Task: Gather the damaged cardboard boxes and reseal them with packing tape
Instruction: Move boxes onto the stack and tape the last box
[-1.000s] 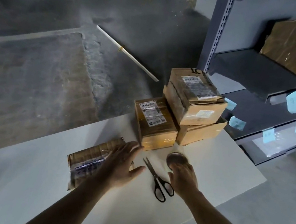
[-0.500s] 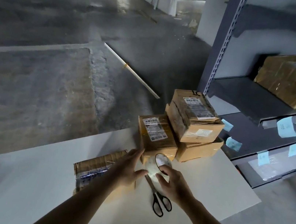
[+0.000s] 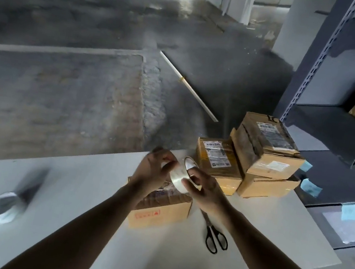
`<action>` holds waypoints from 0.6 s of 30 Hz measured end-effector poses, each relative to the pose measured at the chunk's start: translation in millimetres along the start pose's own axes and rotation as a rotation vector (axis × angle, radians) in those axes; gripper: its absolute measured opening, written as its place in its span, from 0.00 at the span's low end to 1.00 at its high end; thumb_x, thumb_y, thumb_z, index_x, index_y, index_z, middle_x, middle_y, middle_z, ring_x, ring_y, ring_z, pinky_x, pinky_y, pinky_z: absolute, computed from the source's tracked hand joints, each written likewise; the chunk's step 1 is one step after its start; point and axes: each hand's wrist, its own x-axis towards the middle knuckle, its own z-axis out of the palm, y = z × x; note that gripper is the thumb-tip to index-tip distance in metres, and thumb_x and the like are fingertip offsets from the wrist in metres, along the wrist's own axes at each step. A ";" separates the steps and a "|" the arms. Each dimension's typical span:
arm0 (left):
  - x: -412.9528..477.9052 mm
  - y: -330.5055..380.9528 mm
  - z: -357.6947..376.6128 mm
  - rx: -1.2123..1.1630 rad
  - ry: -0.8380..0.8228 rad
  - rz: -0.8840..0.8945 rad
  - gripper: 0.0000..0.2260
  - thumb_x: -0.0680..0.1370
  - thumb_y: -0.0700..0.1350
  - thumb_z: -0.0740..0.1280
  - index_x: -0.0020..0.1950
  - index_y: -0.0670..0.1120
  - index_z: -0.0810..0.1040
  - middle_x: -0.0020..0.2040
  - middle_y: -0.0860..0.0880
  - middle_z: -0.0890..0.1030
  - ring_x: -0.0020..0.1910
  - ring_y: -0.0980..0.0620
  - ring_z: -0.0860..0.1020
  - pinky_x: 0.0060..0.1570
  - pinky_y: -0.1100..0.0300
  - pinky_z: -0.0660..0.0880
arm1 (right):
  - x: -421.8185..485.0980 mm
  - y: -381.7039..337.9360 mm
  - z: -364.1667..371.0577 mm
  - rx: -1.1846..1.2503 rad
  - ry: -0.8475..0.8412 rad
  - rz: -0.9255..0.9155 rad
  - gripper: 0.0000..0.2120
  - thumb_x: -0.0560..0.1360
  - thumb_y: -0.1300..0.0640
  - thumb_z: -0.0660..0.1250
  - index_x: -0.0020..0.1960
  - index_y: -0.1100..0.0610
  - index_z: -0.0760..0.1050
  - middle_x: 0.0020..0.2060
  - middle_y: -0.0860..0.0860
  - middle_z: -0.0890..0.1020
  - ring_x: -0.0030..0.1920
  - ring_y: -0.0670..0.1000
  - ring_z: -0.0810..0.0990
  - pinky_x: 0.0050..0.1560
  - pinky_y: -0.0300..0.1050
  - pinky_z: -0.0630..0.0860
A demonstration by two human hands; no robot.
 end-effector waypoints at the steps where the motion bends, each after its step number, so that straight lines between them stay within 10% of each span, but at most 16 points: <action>1: -2.6 -4.3 -7.2 -0.021 0.024 -0.018 0.02 0.79 0.43 0.70 0.46 0.46 0.80 0.47 0.53 0.76 0.46 0.56 0.80 0.45 0.69 0.76 | 3.5 -6.7 3.6 0.004 -0.035 0.000 0.13 0.81 0.53 0.65 0.61 0.59 0.74 0.46 0.43 0.79 0.49 0.39 0.81 0.39 0.28 0.71; 8: -23.2 -26.4 -46.3 -0.049 0.136 -0.251 0.04 0.78 0.45 0.70 0.44 0.50 0.78 0.45 0.50 0.83 0.44 0.51 0.82 0.38 0.64 0.74 | 22.5 -51.0 27.4 0.072 -0.199 -0.028 0.18 0.82 0.49 0.63 0.68 0.56 0.71 0.55 0.49 0.80 0.52 0.43 0.79 0.40 0.29 0.76; 12: -34.1 -31.8 -58.5 -0.063 0.170 -0.374 0.04 0.78 0.47 0.70 0.44 0.49 0.78 0.44 0.51 0.83 0.43 0.51 0.81 0.37 0.62 0.71 | 25.2 -55.8 41.8 -0.012 -0.264 -0.029 0.22 0.80 0.40 0.61 0.68 0.52 0.72 0.60 0.53 0.81 0.55 0.49 0.82 0.51 0.51 0.81; 18: -47.1 -44.4 -64.2 -0.081 0.177 -0.467 0.05 0.78 0.47 0.69 0.43 0.48 0.79 0.41 0.52 0.82 0.44 0.49 0.80 0.40 0.58 0.73 | 29.8 -65.3 49.1 -0.016 -0.329 -0.079 0.23 0.77 0.40 0.60 0.52 0.59 0.79 0.44 0.55 0.84 0.41 0.50 0.84 0.38 0.55 0.80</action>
